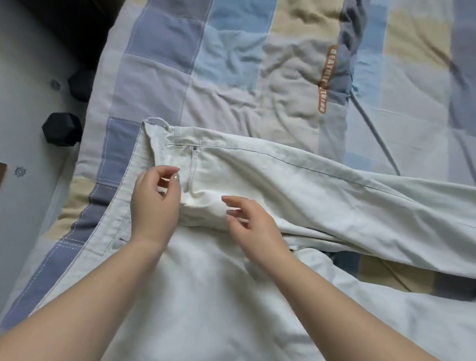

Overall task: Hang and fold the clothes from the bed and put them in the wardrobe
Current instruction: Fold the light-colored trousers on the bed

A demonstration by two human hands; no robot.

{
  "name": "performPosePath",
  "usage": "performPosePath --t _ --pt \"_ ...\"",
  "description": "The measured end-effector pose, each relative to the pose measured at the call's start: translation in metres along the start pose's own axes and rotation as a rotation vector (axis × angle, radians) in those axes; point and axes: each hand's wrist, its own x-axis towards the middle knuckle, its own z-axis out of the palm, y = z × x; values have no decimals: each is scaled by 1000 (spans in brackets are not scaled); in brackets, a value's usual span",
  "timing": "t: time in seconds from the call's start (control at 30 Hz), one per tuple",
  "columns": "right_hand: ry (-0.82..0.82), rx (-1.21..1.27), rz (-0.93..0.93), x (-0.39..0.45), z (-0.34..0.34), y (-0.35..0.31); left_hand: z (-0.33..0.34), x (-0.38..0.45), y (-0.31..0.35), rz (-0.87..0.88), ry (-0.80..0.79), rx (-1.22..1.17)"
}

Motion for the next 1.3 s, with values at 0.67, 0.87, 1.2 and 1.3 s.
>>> performPosePath --t 0.67,0.87,1.2,1.3 --pt "792 24 483 -260 -470 251 384 -256 248 264 -919 160" --pt "751 -218 544 -275 -564 319 483 -319 284 344 -956 188" --pt "842 73 364 -240 -605 359 585 -368 329 526 -950 266" --pt "911 147 158 -246 -605 347 595 -371 339 551 -957 212"
